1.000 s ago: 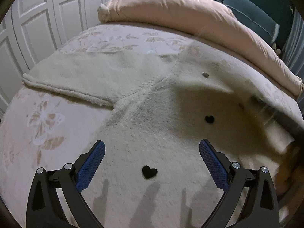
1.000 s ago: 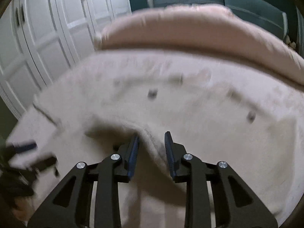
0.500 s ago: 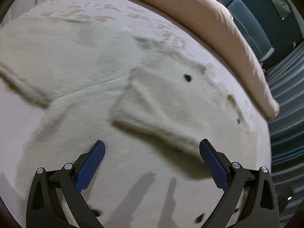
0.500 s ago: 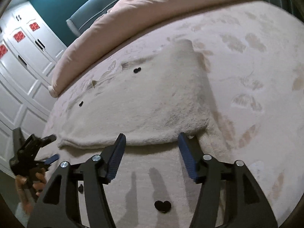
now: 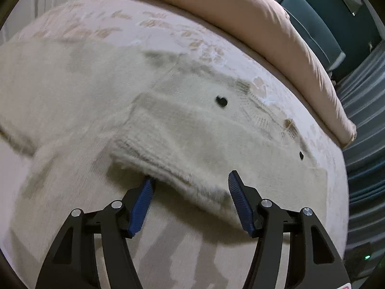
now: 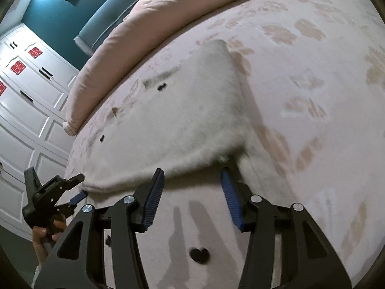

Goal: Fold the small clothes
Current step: 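Grasp the other sleeve cuff with the left tool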

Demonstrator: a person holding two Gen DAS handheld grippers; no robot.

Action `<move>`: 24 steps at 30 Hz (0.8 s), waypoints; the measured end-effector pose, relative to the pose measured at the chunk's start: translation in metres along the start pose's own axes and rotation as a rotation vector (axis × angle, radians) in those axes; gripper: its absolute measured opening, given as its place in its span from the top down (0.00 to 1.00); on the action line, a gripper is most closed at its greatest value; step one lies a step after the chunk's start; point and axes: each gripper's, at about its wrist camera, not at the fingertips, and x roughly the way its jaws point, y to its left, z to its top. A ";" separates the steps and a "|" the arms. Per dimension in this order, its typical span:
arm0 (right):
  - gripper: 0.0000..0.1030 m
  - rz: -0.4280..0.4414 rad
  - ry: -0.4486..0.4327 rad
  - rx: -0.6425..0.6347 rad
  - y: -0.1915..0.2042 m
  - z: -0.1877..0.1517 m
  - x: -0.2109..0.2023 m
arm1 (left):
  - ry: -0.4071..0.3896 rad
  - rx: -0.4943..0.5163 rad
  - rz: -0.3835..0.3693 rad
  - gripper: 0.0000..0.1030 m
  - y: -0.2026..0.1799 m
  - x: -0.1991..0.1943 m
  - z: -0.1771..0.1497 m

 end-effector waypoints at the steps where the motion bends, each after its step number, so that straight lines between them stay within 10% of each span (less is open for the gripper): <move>1: 0.54 0.006 -0.005 0.007 -0.003 0.000 0.001 | 0.009 -0.022 -0.018 0.39 0.008 -0.004 -0.005; 7: 0.53 0.054 -0.055 0.127 -0.008 0.027 0.009 | 0.011 -0.149 -0.106 0.34 0.028 -0.002 -0.001; 9: 0.69 0.072 -0.059 0.166 -0.008 0.038 0.014 | -0.003 -0.181 -0.108 0.37 0.027 0.005 0.011; 10: 0.94 0.099 -0.064 0.168 -0.006 0.042 0.014 | -0.013 -0.187 -0.109 0.41 0.025 0.006 0.016; 12: 0.93 0.162 -0.150 0.147 0.000 0.047 -0.006 | -0.064 -0.138 -0.123 0.89 0.012 -0.001 0.027; 13: 0.94 0.189 -0.206 0.140 -0.001 0.047 -0.017 | -0.086 -0.101 -0.134 0.92 0.005 -0.005 0.031; 15: 0.94 0.105 -0.241 0.137 -0.014 0.042 -0.020 | -0.142 -0.014 -0.108 0.92 -0.010 -0.011 0.035; 17: 0.96 -0.099 -0.085 0.145 -0.040 0.033 0.014 | -0.119 0.049 -0.039 0.90 -0.016 0.002 0.031; 24: 0.89 -0.234 -0.139 0.037 -0.010 0.023 -0.024 | -0.088 0.086 0.012 0.89 -0.010 0.021 0.012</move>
